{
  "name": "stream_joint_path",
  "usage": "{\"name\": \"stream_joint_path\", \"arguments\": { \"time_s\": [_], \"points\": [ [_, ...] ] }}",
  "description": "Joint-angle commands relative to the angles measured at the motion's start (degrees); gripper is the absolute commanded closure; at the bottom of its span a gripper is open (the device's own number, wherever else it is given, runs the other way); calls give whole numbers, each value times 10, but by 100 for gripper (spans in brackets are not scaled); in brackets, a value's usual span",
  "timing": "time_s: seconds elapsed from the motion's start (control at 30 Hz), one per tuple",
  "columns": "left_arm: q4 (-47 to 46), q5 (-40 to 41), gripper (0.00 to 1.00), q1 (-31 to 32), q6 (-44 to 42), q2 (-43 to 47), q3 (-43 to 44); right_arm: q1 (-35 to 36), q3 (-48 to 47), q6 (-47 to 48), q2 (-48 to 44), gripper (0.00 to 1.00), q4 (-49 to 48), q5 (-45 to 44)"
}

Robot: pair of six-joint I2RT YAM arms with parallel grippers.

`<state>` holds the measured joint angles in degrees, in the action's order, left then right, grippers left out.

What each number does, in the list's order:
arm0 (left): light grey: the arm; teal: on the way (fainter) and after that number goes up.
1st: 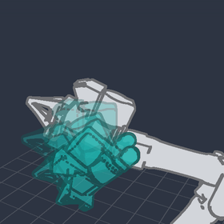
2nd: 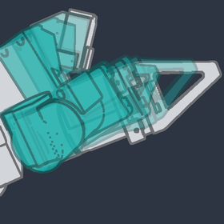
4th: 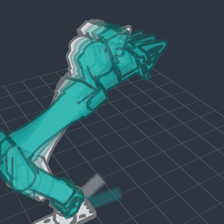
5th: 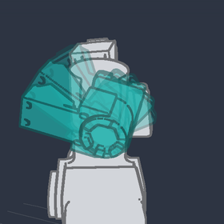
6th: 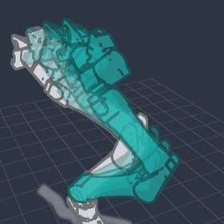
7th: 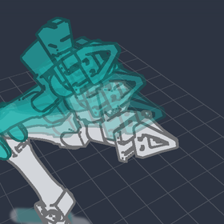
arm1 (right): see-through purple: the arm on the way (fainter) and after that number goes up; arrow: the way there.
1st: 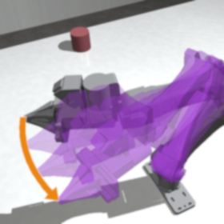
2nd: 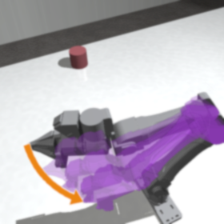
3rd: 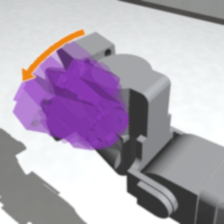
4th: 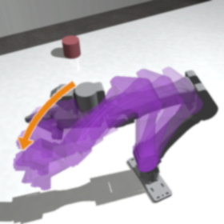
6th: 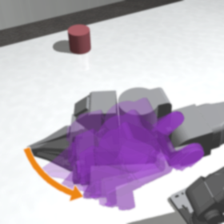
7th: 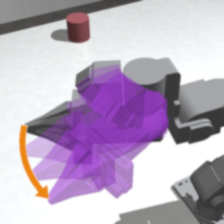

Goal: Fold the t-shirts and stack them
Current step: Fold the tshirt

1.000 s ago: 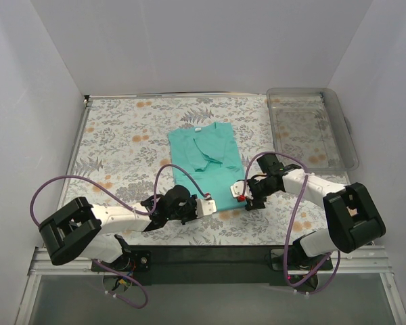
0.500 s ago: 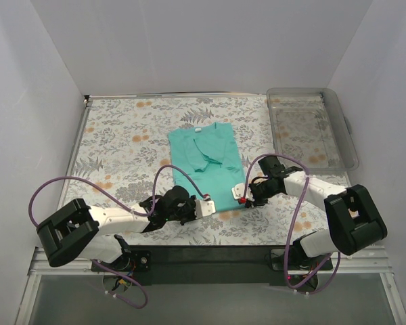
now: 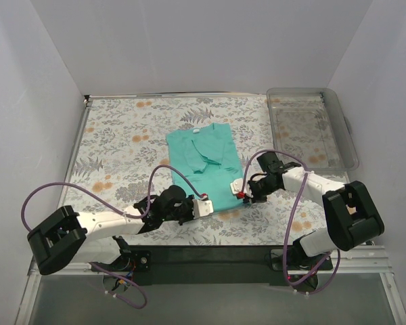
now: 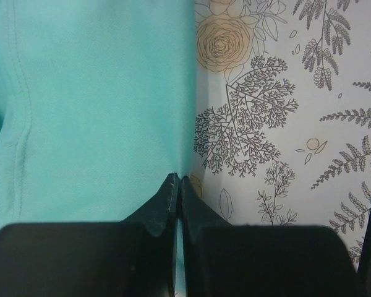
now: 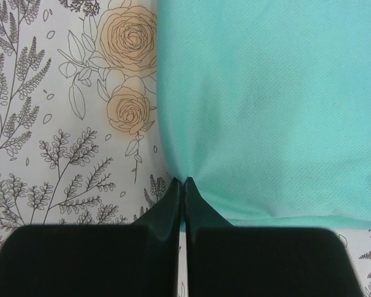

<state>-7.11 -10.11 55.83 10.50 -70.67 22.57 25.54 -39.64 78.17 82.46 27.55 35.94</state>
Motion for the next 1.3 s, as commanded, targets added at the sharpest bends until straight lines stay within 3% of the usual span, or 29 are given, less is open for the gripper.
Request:
{"name": "stream_joint_path", "arguments": {
  "time_s": [0.0, 0.3, 0.53, 0.83, 1.27],
  "points": [
    [25, -11, 100, 2, 0, 35, 20, -6, -47, -13, 7, 99, 73, 14],
    [68, -38, 100, -19, -13, 72, 51, -21, -100, -22, -16, 99, 138, 78],
    [137, -149, 100, -97, -33, 93, 114, -30, -150, -53, -39, 99, 166, 117],
    [220, -236, 100, -169, -65, 65, 199, -29, -201, -94, -49, 99, 187, 135],
    [241, -346, 100, -288, -102, -21, 276, -50, -337, -126, 63, 99, 201, 127]
  ]
}}
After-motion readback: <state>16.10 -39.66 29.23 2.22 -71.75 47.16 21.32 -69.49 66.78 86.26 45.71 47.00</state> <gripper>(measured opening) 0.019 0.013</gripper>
